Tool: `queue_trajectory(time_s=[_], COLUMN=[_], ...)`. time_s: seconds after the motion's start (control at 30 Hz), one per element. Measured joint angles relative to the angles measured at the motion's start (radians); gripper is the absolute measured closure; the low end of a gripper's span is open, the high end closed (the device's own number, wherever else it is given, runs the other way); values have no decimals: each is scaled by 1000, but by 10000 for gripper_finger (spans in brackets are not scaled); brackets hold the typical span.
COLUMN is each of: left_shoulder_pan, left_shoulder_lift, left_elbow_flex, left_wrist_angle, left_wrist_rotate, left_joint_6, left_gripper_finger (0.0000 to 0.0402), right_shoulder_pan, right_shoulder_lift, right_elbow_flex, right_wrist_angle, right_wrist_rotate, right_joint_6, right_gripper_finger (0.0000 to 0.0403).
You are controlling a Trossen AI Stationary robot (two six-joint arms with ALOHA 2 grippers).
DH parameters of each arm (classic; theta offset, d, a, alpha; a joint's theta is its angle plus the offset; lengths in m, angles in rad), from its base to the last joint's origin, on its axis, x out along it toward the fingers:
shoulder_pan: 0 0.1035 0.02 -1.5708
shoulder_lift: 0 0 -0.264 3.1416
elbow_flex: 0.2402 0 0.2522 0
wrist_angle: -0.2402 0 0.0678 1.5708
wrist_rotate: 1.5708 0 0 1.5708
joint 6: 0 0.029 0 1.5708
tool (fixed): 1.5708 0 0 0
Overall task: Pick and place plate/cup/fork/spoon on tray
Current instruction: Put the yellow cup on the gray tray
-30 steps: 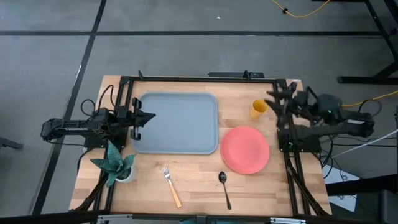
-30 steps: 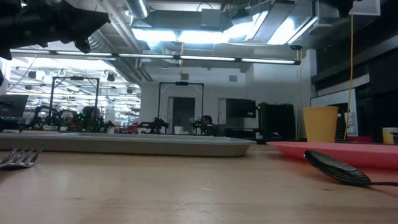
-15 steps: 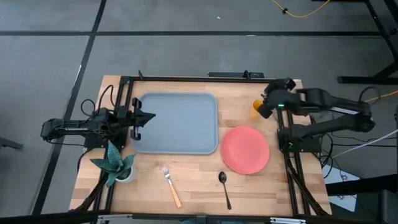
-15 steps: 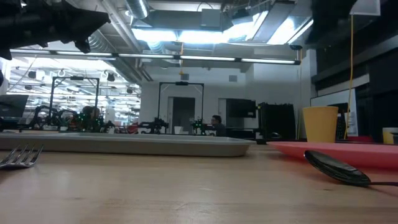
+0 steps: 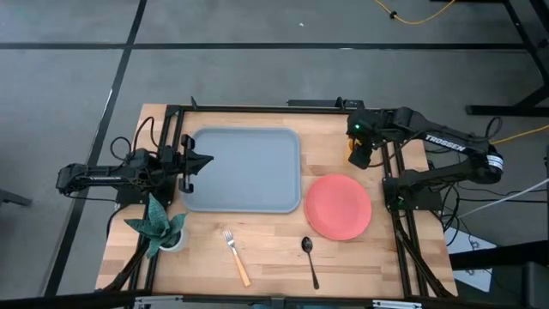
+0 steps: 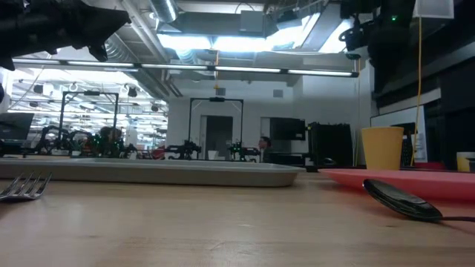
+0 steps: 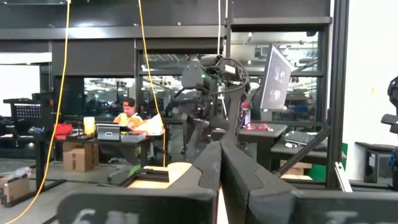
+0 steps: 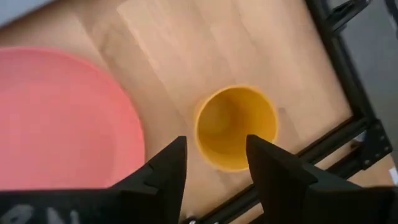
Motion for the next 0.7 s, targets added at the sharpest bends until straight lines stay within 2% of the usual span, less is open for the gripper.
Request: queue_trajectory(time_s=[0.17, 0.6, 0.7], left_shoulder_pan=[0, 0, 0], left_shoulder_lift=[0, 0, 0], left_elbow_flex=[0, 0, 0], left_wrist_angle=[0, 0, 0], left_wrist_rotate=[0, -4, -3], left_joint_6=[0, 0, 0], left_gripper_finger=[401, 401, 401], right_shoulder_pan=[-11, -11, -11], right_shoulder_lift=[-2, -5, -5], right_elbow_flex=[-20, -265, -315], right_wrist_angle=[31, 210, 264], right_wrist_rotate=[-6, -1, 42], right_joint_6=[49, 51, 48], right_gripper_finger=[232, 232, 232])
